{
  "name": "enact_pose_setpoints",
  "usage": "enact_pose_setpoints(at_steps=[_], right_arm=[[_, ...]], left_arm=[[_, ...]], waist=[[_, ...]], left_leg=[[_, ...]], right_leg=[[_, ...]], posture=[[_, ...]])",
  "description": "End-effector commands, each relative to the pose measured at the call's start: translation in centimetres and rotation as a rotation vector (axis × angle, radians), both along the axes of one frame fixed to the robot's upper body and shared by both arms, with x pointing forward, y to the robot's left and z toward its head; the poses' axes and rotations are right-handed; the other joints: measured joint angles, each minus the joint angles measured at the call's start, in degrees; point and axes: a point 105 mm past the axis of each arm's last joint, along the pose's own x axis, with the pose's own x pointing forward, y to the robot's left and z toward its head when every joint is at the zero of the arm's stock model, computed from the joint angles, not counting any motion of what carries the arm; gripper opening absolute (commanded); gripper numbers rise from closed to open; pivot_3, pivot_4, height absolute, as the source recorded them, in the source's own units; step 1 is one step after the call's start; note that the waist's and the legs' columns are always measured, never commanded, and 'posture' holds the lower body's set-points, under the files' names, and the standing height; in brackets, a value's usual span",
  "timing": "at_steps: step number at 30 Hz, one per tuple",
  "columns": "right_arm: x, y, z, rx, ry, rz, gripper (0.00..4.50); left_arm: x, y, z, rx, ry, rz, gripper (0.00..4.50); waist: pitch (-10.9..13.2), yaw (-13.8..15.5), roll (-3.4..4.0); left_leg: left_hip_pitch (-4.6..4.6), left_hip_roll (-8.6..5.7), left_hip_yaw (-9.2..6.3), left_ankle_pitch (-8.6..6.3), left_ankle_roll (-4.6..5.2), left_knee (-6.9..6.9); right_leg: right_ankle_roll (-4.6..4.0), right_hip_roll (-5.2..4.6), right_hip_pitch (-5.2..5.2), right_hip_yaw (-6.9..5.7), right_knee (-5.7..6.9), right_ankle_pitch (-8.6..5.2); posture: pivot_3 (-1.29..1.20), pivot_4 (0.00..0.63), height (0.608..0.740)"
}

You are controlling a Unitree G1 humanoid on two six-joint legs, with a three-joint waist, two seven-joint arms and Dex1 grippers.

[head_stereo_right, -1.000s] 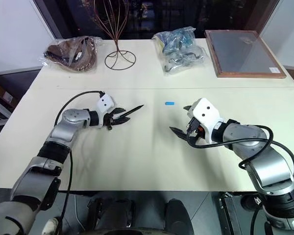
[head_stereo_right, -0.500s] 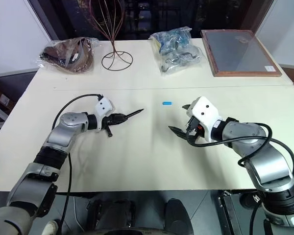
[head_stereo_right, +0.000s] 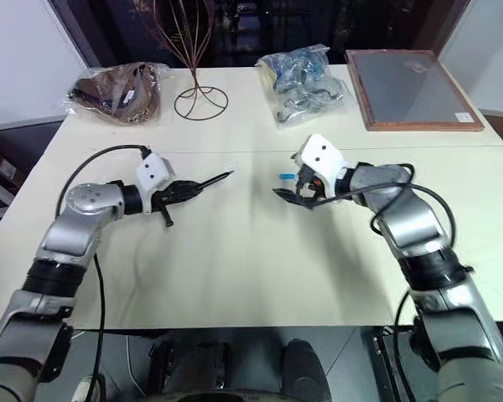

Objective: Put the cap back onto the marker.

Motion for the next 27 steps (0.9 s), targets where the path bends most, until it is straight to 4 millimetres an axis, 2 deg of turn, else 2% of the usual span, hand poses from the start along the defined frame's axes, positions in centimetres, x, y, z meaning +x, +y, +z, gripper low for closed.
enact_pose_setpoints(at_steps=[1,7,12,20,27], right_arm=[[1.6,0.5,0.3,-0.046,-0.031,0.064,4.50],[4.0,0.3,-1.1,-0.094,0.030,0.110,4.50],[5.6,-0.7,-1.7,-0.093,0.077,0.072,4.50],[6.7,-2.2,-2.6,-0.056,0.119,-0.041,4.50],[6.8,-1.0,-3.5,-0.050,0.132,-0.036,4.50]], left_arm=[[-1.0,0.1,2.5,-0.053,-0.060,0.014,0.03],[-2.3,-0.3,2.2,-0.088,-0.052,0.053,0.03],[-3.2,0.0,1.9,-0.102,-0.053,0.101,0.03],[-4.1,0.8,2.1,-0.109,-0.066,0.156,0.03],[-4.2,1.1,2.4,-0.101,-0.074,0.166,0.03]], waist=[[0.0,0.0,0.00],[0.0,-0.1,0.00],[0.0,-0.7,0.01],[0.0,-1.5,0.02],[0.0,-1.5,0.02]], left_leg=[[-0.01,0.00,-0.03,0.00,0.00,0.01],[-0.02,0.00,-0.02,0.00,0.00,0.02],[-0.02,0.01,-0.02,0.01,-0.01,0.02],[0.00,0.03,0.01,0.01,-0.02,0.01],[-0.01,0.04,0.04,0.01,-0.02,0.02]], right_leg=[[0.00,0.00,-0.01,-0.01,0.00,0.00],[0.00,-0.01,-0.01,-0.03,0.00,0.00],[0.00,-0.01,-0.02,-0.02,0.01,0.00],[0.00,0.00,-0.02,-0.03,0.05,0.00],[0.00,0.00,-0.02,-0.03,0.05,0.00]], posture=[[0.00,0.150,0.740],[0.00,0.150,0.740],[0.00,0.150,0.740],[0.00,0.150,0.740],[0.00,0.150,0.740]])
